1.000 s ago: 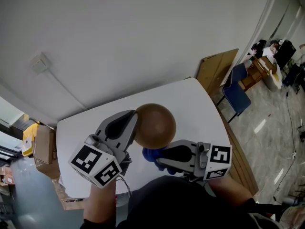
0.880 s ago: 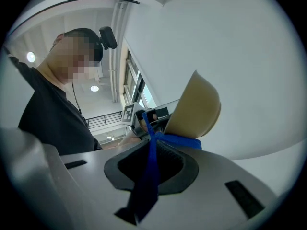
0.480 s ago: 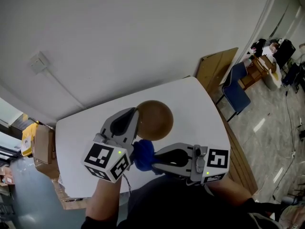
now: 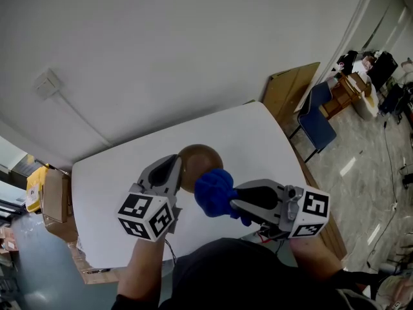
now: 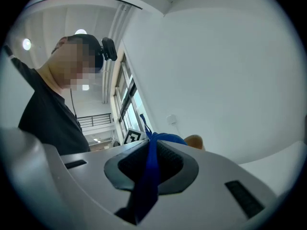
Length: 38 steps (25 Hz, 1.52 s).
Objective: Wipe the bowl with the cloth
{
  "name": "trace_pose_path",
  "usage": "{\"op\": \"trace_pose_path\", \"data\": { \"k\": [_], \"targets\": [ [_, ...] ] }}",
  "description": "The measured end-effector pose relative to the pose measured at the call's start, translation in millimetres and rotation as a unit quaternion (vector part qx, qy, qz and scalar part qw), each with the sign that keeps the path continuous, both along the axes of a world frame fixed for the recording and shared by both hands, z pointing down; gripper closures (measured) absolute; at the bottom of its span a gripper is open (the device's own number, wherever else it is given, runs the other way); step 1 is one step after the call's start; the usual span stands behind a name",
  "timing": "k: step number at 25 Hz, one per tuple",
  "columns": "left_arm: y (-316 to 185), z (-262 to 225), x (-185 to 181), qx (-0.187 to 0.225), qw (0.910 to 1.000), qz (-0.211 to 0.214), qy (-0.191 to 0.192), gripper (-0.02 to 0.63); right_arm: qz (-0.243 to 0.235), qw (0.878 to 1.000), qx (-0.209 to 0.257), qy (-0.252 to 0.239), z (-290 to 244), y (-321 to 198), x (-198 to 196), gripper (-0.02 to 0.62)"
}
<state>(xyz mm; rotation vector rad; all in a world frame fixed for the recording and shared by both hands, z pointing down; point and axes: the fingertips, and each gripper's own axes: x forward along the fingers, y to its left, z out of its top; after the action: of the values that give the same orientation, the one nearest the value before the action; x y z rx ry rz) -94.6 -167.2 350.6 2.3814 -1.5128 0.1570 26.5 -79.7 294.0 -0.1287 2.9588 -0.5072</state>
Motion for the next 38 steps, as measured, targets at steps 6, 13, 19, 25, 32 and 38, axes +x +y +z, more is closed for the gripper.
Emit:
{"op": "trace_pose_path", "data": {
  "k": [6, 13, 19, 25, 32, 38],
  "targets": [
    [1, 42, 5, -0.055, 0.9984, -0.004, 0.013, 0.588, 0.086, 0.996, -0.030, 0.000, 14, -37, 30, 0.546],
    [-4, 123, 9, -0.133, 0.9905, 0.005, 0.034, 0.588, 0.162, 0.983, -0.085, -0.008, 40, -76, 57, 0.546],
    [6, 191, 24, -0.182, 0.9827, 0.022, 0.027, 0.588, 0.180, 0.977, -0.113, 0.020, 74, -73, 61, 0.546],
    [15, 244, 16, -0.209, 0.9771, 0.033, 0.020, 0.588, 0.191, 0.969, -0.149, 0.034, 110, -72, 42, 0.546],
    [18, 289, 34, -0.237, 0.9700, 0.046, 0.026, 0.588, 0.188, 0.968, -0.158, 0.046, 122, -71, 41, 0.546],
    [15, 313, 38, -0.249, 0.9671, 0.052, 0.016, 0.586, 0.193, 0.967, -0.160, 0.057, 124, -71, 41, 0.546]
  ]
}}
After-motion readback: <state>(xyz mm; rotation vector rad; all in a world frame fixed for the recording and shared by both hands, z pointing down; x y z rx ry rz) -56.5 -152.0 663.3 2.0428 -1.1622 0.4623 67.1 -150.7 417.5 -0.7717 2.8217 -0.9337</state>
